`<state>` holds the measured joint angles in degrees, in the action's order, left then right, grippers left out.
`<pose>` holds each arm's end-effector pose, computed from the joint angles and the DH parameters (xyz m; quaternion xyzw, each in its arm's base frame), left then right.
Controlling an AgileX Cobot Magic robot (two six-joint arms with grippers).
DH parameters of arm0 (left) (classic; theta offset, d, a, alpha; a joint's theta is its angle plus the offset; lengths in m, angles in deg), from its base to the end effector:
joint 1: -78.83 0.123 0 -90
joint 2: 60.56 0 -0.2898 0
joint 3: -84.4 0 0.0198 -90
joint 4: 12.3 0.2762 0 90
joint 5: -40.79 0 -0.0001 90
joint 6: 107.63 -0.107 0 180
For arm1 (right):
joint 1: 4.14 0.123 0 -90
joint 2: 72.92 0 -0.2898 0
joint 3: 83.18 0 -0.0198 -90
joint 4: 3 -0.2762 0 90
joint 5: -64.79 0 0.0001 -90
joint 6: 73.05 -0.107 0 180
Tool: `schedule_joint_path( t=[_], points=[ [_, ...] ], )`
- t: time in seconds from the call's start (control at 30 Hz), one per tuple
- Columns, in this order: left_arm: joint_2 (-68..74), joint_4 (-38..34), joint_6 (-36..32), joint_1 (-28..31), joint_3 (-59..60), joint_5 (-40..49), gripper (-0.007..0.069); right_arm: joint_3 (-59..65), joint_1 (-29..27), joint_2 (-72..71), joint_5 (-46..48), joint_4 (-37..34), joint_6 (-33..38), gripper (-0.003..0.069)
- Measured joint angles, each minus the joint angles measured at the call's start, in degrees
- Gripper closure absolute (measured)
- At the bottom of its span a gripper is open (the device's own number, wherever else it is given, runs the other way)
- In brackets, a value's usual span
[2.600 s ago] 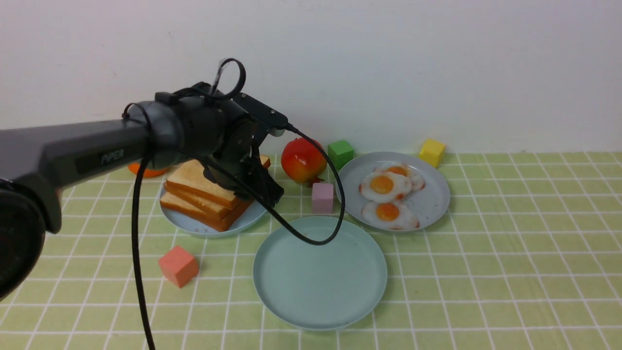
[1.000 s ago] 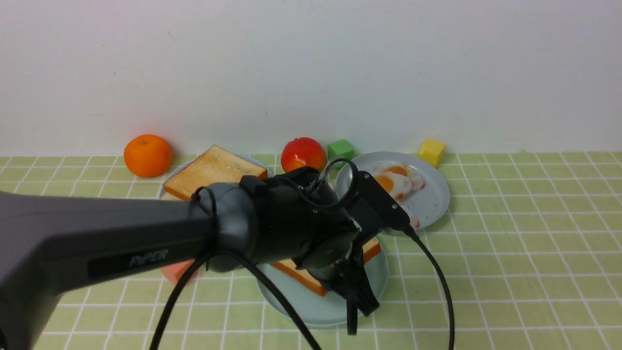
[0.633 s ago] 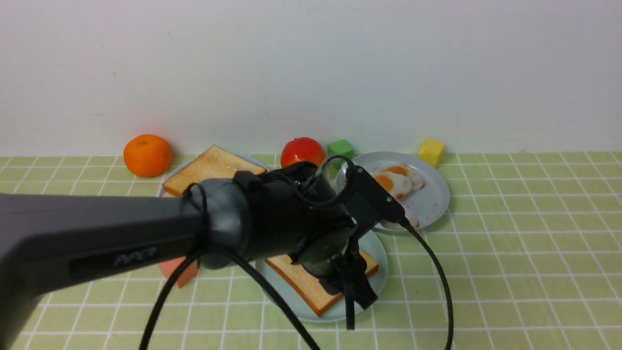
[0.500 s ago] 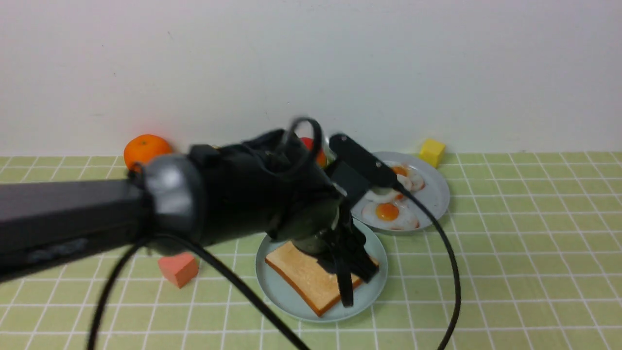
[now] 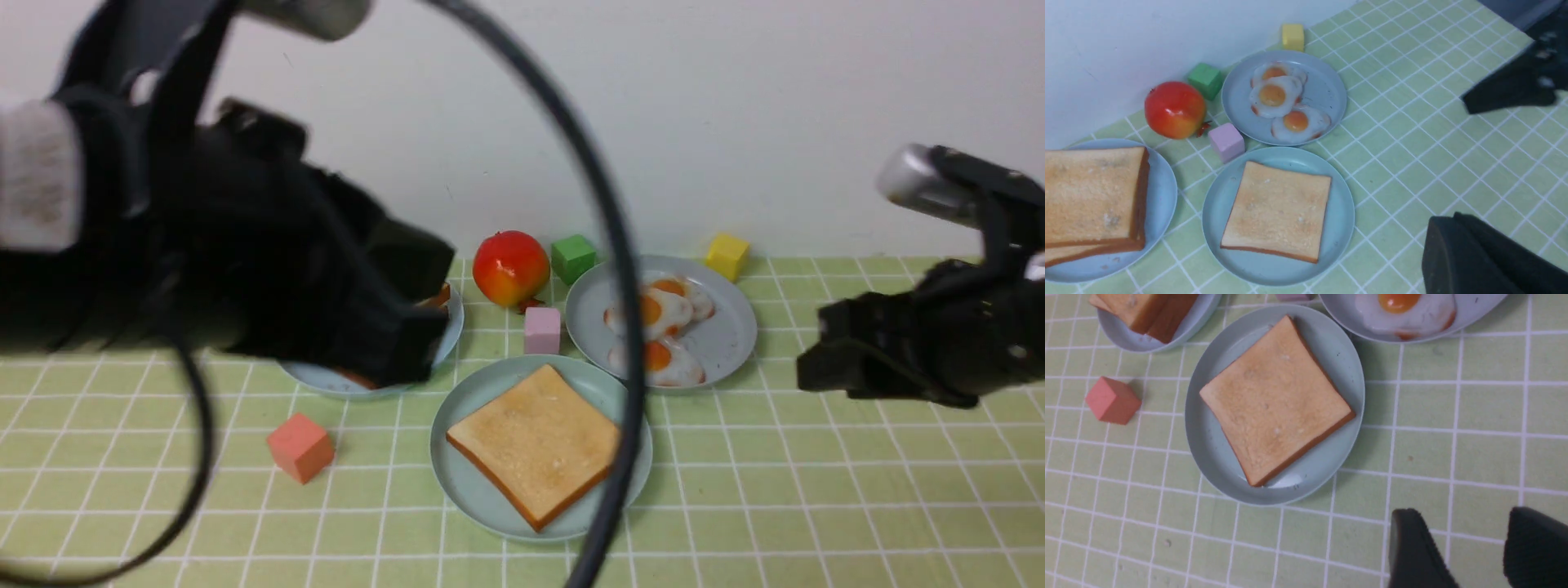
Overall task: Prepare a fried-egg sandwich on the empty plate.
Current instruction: Use the right arm to grab a fried egg
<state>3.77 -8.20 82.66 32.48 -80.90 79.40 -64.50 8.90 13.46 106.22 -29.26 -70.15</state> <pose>0.1667 -0.1679 0.4066 0.2764 0.8092 -0.2159 0.4714 0.2993 0.1015 0.2774 -0.0107 0.9401 0.2171 0.2626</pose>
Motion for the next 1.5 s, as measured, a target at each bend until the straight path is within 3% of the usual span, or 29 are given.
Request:
schedule_joint_path(
  t=[0.3,0.6,0.83,1.07,1.5],
  points=[
    [-17.2,-1.2,-0.7,0.0,17.4,-11.7,0.0638,-21.8,-5.3,27.2,2.6,-7.4,0.2,0.0323],
    [-18.5,-1.7,-0.7,0.0,18.3,-14.0,0.0638,-32.9,-7.3,43.2,3.5,-16.6,0.4,0.0292],
    [-18.5,-3.0,-0.7,0.0,18.3,-14.0,0.0638,-35.2,-7.3,45.9,-0.7,-16.9,1.5,0.0243],
    [-18.5,-3.2,-0.7,0.0,18.3,-14.0,0.0638,-35.4,-7.3,47.6,-3.7,-18.5,2.1,0.0239],
    [-17.8,-3.5,-0.7,0.0,18.3,-13.6,0.0638,-35.4,-7.3,49.9,-5.7,-29.0,9.9,0.0239]
  ],
)
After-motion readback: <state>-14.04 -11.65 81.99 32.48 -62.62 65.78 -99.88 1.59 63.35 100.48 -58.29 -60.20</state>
